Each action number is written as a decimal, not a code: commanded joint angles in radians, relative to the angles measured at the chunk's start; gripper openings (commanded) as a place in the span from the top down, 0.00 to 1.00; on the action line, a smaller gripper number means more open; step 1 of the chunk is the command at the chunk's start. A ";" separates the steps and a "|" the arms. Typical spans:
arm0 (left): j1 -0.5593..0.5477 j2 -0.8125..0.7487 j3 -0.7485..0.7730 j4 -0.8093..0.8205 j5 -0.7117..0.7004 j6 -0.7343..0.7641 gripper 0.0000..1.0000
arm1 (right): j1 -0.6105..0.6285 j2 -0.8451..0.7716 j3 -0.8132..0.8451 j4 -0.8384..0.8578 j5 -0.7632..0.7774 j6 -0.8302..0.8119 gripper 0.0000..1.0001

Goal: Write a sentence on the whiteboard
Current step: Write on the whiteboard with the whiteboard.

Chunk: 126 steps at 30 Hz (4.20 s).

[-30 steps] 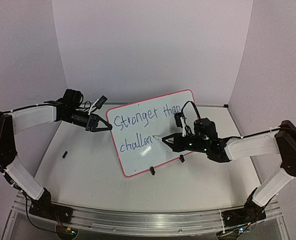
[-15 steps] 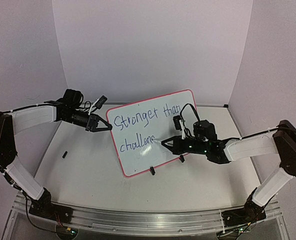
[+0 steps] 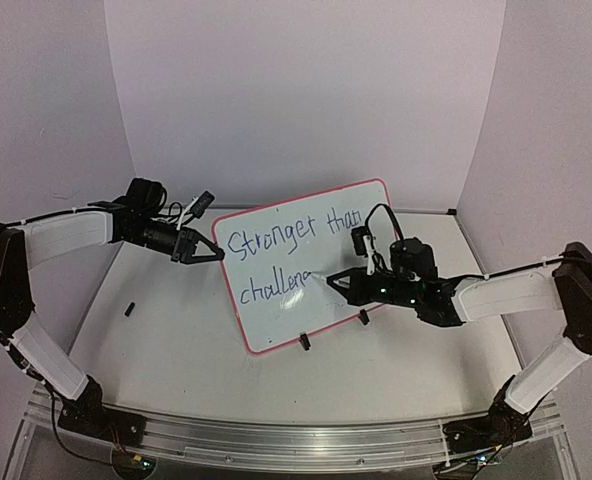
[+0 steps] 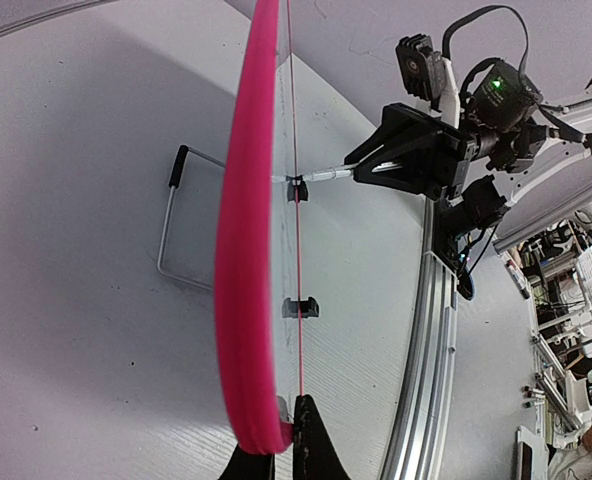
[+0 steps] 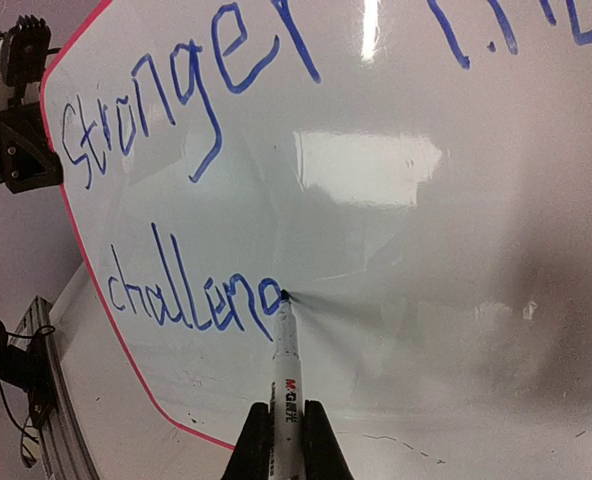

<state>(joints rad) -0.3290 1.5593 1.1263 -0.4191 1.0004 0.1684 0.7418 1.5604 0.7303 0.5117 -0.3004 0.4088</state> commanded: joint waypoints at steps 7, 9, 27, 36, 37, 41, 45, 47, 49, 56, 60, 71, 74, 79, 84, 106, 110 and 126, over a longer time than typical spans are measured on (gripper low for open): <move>-0.039 0.024 0.029 -0.006 -0.041 0.070 1.00 | -0.004 -0.004 0.030 0.001 -0.005 -0.023 1.00; -0.039 0.025 0.030 -0.006 -0.041 0.070 1.00 | -0.003 -0.006 0.025 0.001 -0.012 -0.023 1.00; -0.041 0.031 0.030 -0.003 -0.036 0.067 1.00 | 0.024 -0.040 -0.091 -0.014 0.020 0.024 1.00; -0.043 0.030 0.029 -0.001 -0.036 0.067 1.00 | 0.097 -0.016 -0.054 -0.020 0.027 0.013 1.00; -0.042 0.029 0.029 -0.001 -0.036 0.067 1.00 | 0.099 -0.013 -0.041 -0.015 0.027 0.011 1.00; -0.042 0.027 0.029 -0.003 -0.039 0.067 1.00 | 0.103 -0.036 0.002 0.033 0.027 0.013 1.00; -0.042 0.022 0.029 -0.005 -0.041 0.070 1.00 | 0.103 -0.100 0.025 0.041 0.047 0.002 1.00; -0.042 0.018 0.030 -0.004 -0.042 0.069 1.00 | 0.103 -0.126 0.032 0.022 0.056 -0.005 1.00; -0.042 0.019 0.029 -0.004 -0.040 0.069 1.00 | 0.101 -0.130 0.031 0.001 0.066 -0.012 1.00; -0.043 0.026 0.029 -0.003 -0.041 0.069 1.00 | 0.068 -0.129 -0.012 -0.002 0.054 -0.001 1.00; -0.042 0.028 0.030 -0.003 -0.040 0.066 1.00 | 0.032 -0.129 -0.028 0.000 0.046 -0.003 1.00; -0.042 0.030 0.029 -0.002 -0.039 0.067 1.00 | -0.015 -0.063 -0.015 0.027 0.004 -0.001 1.00; -0.042 0.027 0.029 -0.003 -0.041 0.067 1.00 | -0.015 -0.041 -0.003 0.035 -0.008 0.000 1.00; -0.042 0.025 0.029 -0.003 -0.041 0.068 1.00 | -0.016 -0.028 -0.010 0.038 0.021 0.004 1.00; -0.042 0.027 0.029 -0.002 -0.042 0.067 1.00 | -0.019 -0.011 -0.011 0.038 0.033 0.008 1.00; -0.042 0.027 0.029 -0.003 -0.041 0.067 1.00 | -0.024 -0.063 -0.037 0.032 0.125 0.001 1.00; -0.042 0.029 0.030 -0.003 -0.041 0.069 1.00 | -0.024 -0.044 -0.013 0.032 0.103 -0.010 1.00; -0.043 0.029 0.031 -0.004 -0.041 0.068 1.00 | -0.024 0.004 -0.003 0.033 0.026 -0.005 1.00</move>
<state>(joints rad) -0.3359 1.5608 1.1316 -0.4202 0.9997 0.1677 0.7223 1.5505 0.7246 0.5339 -0.2623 0.3977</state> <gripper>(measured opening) 0.036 0.068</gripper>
